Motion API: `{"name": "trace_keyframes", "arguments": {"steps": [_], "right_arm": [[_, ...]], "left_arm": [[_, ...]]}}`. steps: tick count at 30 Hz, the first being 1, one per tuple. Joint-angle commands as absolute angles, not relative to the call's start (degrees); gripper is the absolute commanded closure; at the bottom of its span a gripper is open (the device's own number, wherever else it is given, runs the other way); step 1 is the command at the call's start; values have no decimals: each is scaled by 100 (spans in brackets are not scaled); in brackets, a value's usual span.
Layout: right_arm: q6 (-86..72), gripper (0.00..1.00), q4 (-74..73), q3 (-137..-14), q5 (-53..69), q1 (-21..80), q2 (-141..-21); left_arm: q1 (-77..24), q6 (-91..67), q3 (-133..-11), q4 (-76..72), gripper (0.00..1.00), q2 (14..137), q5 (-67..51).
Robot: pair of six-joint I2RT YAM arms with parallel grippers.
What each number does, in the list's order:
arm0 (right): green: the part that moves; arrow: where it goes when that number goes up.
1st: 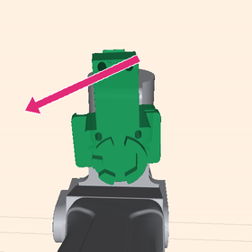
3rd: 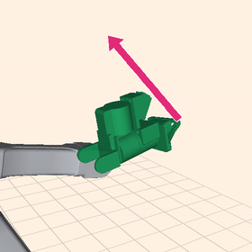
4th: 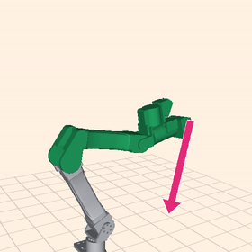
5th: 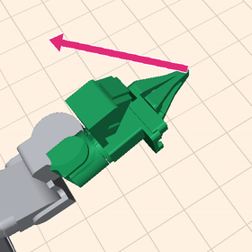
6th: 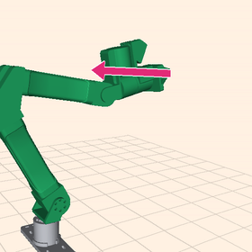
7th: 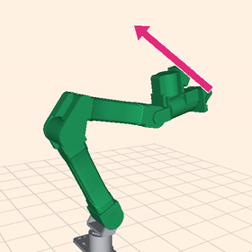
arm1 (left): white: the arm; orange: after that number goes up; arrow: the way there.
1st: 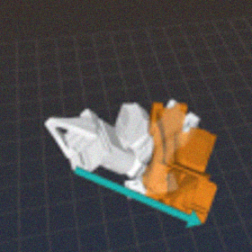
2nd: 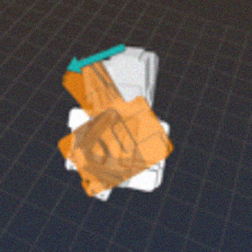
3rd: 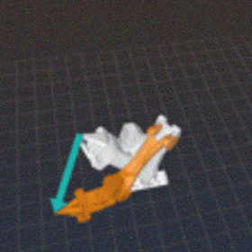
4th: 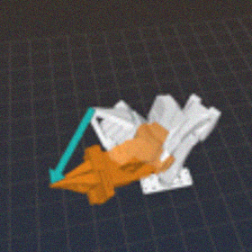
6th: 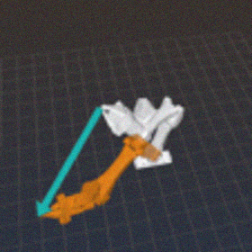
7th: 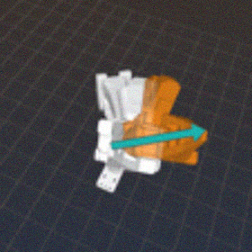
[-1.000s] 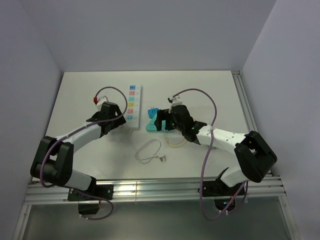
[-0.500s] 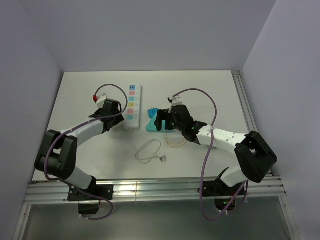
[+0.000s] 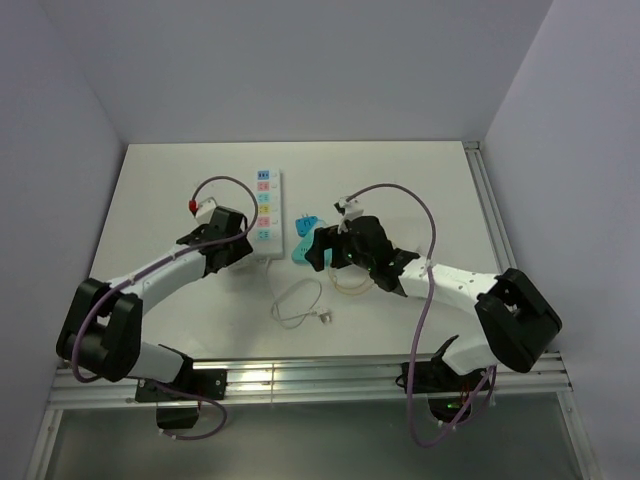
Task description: Insert the plug
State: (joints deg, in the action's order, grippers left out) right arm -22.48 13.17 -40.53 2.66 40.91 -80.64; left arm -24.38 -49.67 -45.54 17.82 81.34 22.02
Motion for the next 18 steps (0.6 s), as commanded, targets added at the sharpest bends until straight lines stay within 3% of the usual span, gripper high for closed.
{"name": "trace_keyframes", "arguments": {"steps": [1, 4, 11, 18], "right_arm": [[-2162, 4, 2090, -3894, 1098, 4157, -7700], [-2617, 0, 2346, -3753, 960, 4201, -7577], [-4112, 0, 2830, -3480, -957, 5061, -7119], [-5299, 0, 3149, -3725, -1818, 5256, -7663]], "left_arm": [[-2461, -4948, -4833, 2126, 73, 7595, 1741], [-2461, -5018, -4974, 2188, 72, 7252, 1461], [-2470, -5826, -5150, 1741, 71, 6803, 678], [-2742, -6933, -5774, 2214, 73, 7066, 1037]]}}
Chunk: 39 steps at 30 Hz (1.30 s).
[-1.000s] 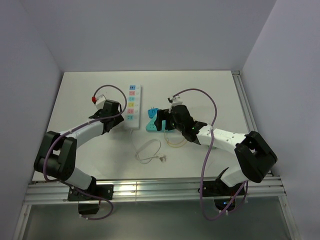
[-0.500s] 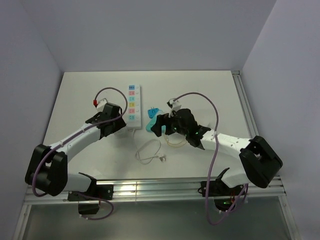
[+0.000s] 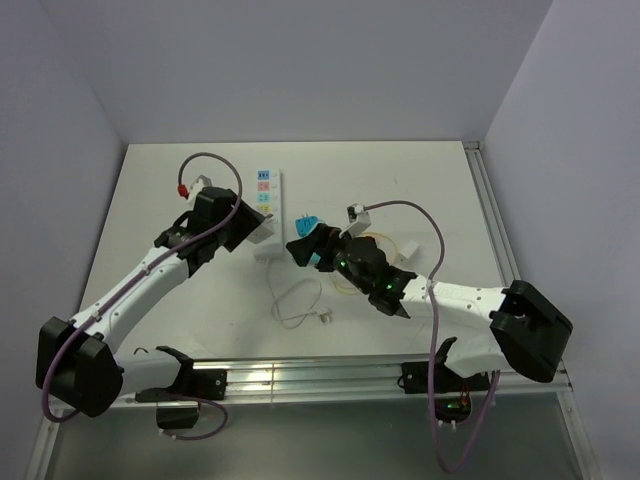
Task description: Insert the plug
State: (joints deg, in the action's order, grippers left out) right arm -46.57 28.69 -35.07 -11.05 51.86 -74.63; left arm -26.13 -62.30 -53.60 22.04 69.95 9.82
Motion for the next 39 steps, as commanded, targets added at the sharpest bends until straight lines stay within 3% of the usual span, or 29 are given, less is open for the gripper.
{"name": "trace_keyframes", "arguments": {"steps": [1, 12, 32, 39], "right_arm": [[-5343, 0, 3007, -3979, -1967, 5273, -7890], [-5160, 0, 4666, -3876, -2066, 5344, -8498], [-5326, 0, 4720, -4307, -2267, 5352, -9105], [-5440, 13, 4606, -4289, -2680, 5344, -9062]], "left_arm": [[-2751, -7248, -5853, 2267, 73, 7101, 1028], [-2979, -8094, -5985, 1977, 72, 7233, 817], [-3647, -8516, -6337, 1846, 71, 7594, 941], [-3718, -8534, -6249, 1925, 70, 7629, 1028]]}}
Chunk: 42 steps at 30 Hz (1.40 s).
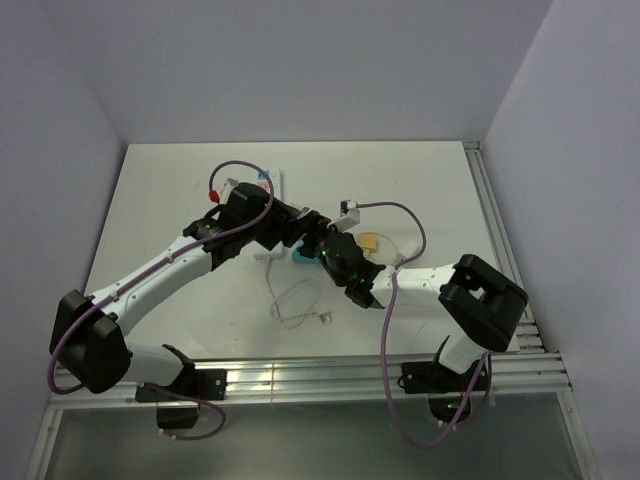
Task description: Insert the plug
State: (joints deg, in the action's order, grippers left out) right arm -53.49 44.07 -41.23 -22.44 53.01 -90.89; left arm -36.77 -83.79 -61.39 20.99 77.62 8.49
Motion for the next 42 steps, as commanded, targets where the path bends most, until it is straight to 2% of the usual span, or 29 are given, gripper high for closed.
{"name": "trace_keyframes", "arguments": {"steps": [1, 5, 6, 7, 8, 9, 10, 11, 14, 19, 25, 26, 27, 29, 32, 35, 38, 40, 42], "right_arm": [[-5432, 16, 4623, -4280, -2672, 5344, -9062], [-5292, 34, 4623, -4289, -2663, 5335, -9062], [-5291, 46, 4640, -4254, -2663, 5344, -9035], [-5282, 52, 4702, -4237, -2628, 5344, -9044], [-5265, 56, 4746, -4219, -2602, 5344, -9035], [-5273, 62, 4755, -4201, -2593, 5352, -9000], [-5265, 62, 4772, -4192, -2584, 5353, -8991], [-5265, 62, 4790, -4184, -2575, 5344, -8974], [-5326, 63, 4799, -4140, -2453, 5344, -8921], [-5475, 64, 4720, -3894, -2277, 5239, -8561], [-5729, 66, 3869, -3832, -1794, 4984, -8016], [-5774, 75, 3389, -3963, -1689, 4835, -7894], [-5896, 77, 3071, -4068, -1453, 4747, -7840], [-5976, 77, 2542, -4271, -1101, 4476, -7735], [-6213, 77, 2496, -4263, -494, 4132, -7542], [-6249, 77, 2042, -4533, -203, 4008, -7375], [-6223, 78, 1585, -4972, 235, 3982, -7374], [-6407, 78, 1485, -5106, 447, 3981, -7400], [-6590, 78, 1599, -5168, 746, 3981, -7436]], "left_arm": [[-3718, -8543, -6240, 1942, 70, 7612, 1046], [-3735, -8552, -6153, 1855, 69, 7489, 1099], [-3744, -8534, -6144, 1854, 69, 7488, 1116], [-3744, -8508, -6144, 1846, 67, 7480, 1108], [-3753, -8421, -6144, 1785, 54, 7471, 1055], [-3753, -8159, -6117, 1584, 48, 7471, 915], [-3753, -8104, -6135, 1617, 40, 7471, 905], [-3753, -8095, -6170, 1704, 25, 7462, 914], [-3753, -7876, -6214, 1723, 11, 7348, 967], [-3692, -6830, -6424, 2081, 1, 7076, 1264], [-3051, -5424, -5741, 1224, 1, 6076, 213], [-2919, -5231, -5348, 865, 1, 5899, 150], [-2883, -5055, -5118, 505, 0, 5750, 45], [-2883, -4748, -4530, 116, 1, 5336, -175], [-2883, -4387, -3835, -684, 0, 4959, -526], [-2883, -3975, -3150, -1746, 1, 4782, -965], [-3014, -3368, -2270, -3607, 1, 4799, -1467], [-3198, -3113, -1979, -4260, 1, 4773, -1048], [-3445, -2743, -1977, -4289, 0, 4807, -749]]}}
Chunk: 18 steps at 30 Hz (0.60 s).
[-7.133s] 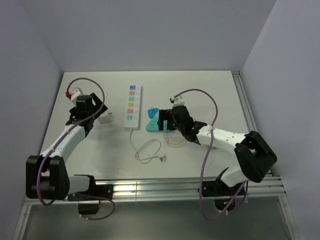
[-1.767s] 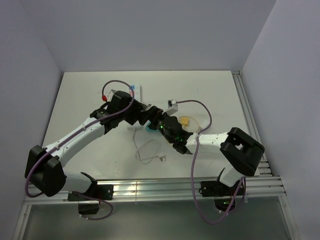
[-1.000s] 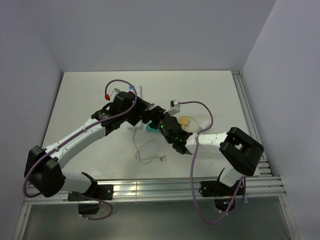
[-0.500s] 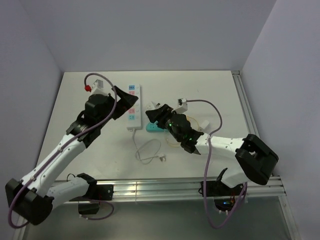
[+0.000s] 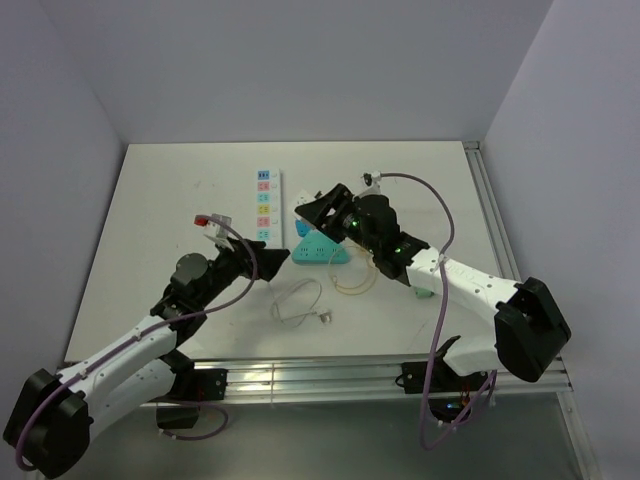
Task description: Insert the plug
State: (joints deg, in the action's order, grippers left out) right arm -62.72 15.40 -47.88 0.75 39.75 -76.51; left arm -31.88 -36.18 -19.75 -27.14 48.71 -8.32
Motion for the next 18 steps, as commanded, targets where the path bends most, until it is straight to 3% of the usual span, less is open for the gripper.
{"name": "trace_keyframes", "arguments": {"steps": [1, 6, 18], "right_arm": [[-6653, 78, 1643, -5177, 791, 3981, -7418], [-7030, 78, 1942, -5142, 1010, 3981, -7453], [-7515, 78, 2514, -5133, 1239, 4139, -7787]], "left_arm": [[-3471, -2638, -2021, -4306, 1, 4886, -730], [-3577, -2355, -1723, -5184, 0, 4922, -669], [-3683, -2110, -1872, -5467, 0, 5493, -26]]}}
